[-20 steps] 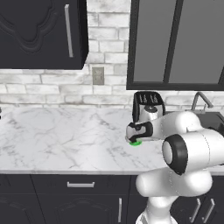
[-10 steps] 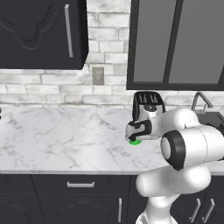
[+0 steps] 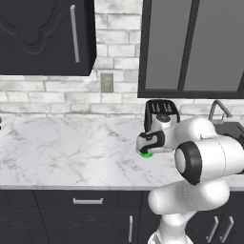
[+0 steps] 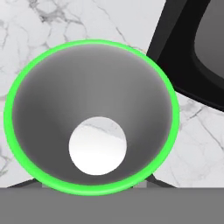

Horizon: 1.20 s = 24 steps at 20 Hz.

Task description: Clear the mugs and bowl far away from the sink.

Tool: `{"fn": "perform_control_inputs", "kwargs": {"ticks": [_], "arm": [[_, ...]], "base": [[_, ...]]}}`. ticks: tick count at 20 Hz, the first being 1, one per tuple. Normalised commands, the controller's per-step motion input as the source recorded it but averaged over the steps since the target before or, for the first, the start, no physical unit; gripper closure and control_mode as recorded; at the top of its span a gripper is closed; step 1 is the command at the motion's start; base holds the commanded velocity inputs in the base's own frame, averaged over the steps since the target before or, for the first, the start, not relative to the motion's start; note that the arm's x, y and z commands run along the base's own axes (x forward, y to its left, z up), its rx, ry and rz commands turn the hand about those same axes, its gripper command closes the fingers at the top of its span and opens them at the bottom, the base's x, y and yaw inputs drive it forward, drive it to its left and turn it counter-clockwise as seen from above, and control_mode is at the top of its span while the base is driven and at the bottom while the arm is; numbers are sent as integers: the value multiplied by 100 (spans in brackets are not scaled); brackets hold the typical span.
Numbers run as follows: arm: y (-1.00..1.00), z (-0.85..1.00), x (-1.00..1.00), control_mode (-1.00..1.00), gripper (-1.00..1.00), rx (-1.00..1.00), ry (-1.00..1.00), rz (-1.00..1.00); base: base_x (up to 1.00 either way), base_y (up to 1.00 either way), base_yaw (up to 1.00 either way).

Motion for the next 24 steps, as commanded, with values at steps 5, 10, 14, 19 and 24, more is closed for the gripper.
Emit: {"fn": "perform_control_inputs", "kwargs": {"ticks": [5, 10, 14, 19, 24], "arm": [[5, -59, -48, -100, 100, 0, 3, 0], [11, -66, -100, -100, 100, 0, 0, 0], [15, 14, -78, -100, 100, 0, -15, 0], [3, 94, -22, -100, 100, 0, -31, 0], [0, 100, -45, -100, 100, 0, -12, 0]], "base": [[0, 0, 0], [0, 0, 0], [0, 0, 0], [0, 0, 0], [0, 0, 0]]}}
